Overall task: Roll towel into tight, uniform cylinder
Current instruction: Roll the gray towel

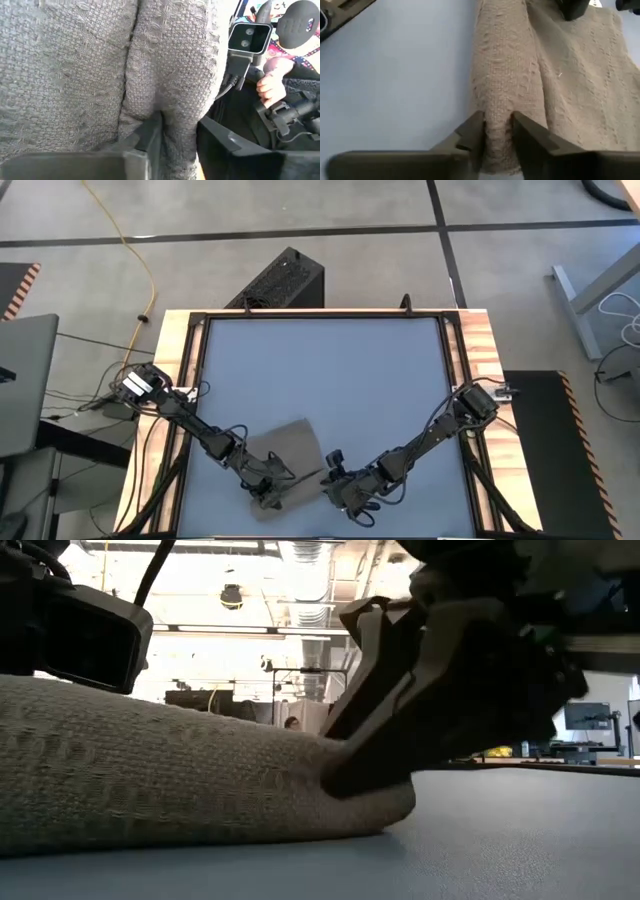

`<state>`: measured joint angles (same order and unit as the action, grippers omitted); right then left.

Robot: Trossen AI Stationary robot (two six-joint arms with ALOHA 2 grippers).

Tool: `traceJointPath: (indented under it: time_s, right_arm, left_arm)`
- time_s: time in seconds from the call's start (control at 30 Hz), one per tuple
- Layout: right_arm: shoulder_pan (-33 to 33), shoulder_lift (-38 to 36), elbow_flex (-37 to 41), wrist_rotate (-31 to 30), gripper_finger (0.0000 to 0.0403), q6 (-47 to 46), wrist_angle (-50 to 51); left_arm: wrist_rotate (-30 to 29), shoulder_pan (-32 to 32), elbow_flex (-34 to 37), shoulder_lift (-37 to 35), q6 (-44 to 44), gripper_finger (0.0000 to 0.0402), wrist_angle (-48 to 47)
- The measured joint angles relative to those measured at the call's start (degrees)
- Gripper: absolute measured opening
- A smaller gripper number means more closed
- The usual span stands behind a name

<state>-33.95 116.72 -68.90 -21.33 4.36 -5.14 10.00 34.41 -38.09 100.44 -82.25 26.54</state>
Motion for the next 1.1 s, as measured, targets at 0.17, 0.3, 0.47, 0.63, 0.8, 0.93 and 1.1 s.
traceJointPath:
  time_s: [0.17,0.3,0.47,0.63,0.8,0.93,1.1]
  right_arm:
    - [0.44,2.43,-0.22,1.88,0.0059,-2.15,-0.72]
    - [1.24,2.74,-0.22,4.18,0.0025,-4.78,-0.34]
    - [3.11,2.25,-0.20,10.96,0.0024,-10.48,1.21]
    - [5.74,2.25,-0.15,21.07,0.0024,-15.19,1.62]
    - [7.22,2.32,-0.12,25.23,0.0026,-16.73,1.38]
    - [8.87,2.38,-0.95,30.54,0.0026,-18.09,1.51]
    - [11.49,2.58,-2.59,37.93,0.0027,-19.77,1.84]
  left_arm:
    - [2.69,-0.04,-0.03,0.02,1.55,0.0127,0.21]
    - [4.84,-0.11,-0.04,-0.37,2.01,0.0131,-0.02]
    - [5.79,-0.13,-0.04,-1.71,2.73,0.0132,-0.97]
    - [5.80,0.03,-0.02,-5.84,4.77,0.0132,-7.37]
    - [2.77,1.07,0.02,-12.43,6.17,0.0133,-15.35]
    - [-1.60,2.22,0.02,-18.09,6.86,0.0133,-18.94]
    - [-16.22,3.86,-0.69,-22.21,15.25,0.0133,-18.13]
